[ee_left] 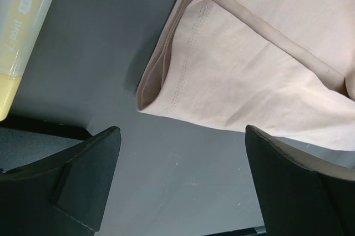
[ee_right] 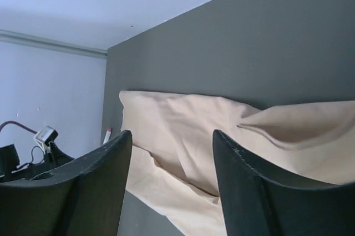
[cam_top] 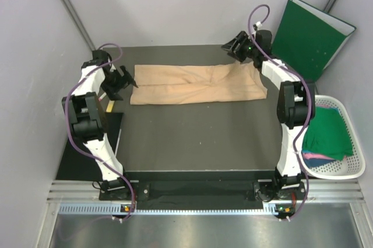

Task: Fold and stack the t-shirts
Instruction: Fold the other side of the tshirt into a rectangle, then rotate the tshirt 85 degrees

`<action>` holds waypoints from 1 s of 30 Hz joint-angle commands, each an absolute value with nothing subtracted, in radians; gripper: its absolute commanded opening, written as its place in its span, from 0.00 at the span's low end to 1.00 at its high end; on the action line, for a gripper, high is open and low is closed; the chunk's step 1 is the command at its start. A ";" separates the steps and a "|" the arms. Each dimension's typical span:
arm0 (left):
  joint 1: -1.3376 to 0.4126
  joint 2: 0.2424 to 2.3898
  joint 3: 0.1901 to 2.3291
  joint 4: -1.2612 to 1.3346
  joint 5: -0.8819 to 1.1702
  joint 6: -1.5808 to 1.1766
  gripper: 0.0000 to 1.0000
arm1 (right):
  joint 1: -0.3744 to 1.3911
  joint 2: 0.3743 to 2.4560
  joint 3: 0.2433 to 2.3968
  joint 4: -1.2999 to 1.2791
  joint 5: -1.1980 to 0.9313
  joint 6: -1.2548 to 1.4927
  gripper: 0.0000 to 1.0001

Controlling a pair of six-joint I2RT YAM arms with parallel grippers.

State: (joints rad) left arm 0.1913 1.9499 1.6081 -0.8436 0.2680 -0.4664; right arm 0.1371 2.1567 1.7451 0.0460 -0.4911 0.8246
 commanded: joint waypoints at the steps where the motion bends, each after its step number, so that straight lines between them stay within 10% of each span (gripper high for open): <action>1: 0.192 1.917 1.605 -0.785 0.293 -0.445 0.98 | 0.150 2.054 1.631 0.147 -0.502 0.822 0.65; 8: 0.190 1.996 1.690 -0.723 0.311 -0.469 0.97 | 0.150 1.737 1.268 -0.054 -0.391 0.761 1.00; 16: 0.192 2.242 1.936 -0.710 0.321 -0.494 0.93 | 0.146 1.394 0.865 -0.081 -0.313 0.922 1.00; 30: 0.179 2.420 2.114 -0.701 0.368 -0.499 0.92 | 0.150 1.611 0.787 0.094 -0.311 1.143 0.98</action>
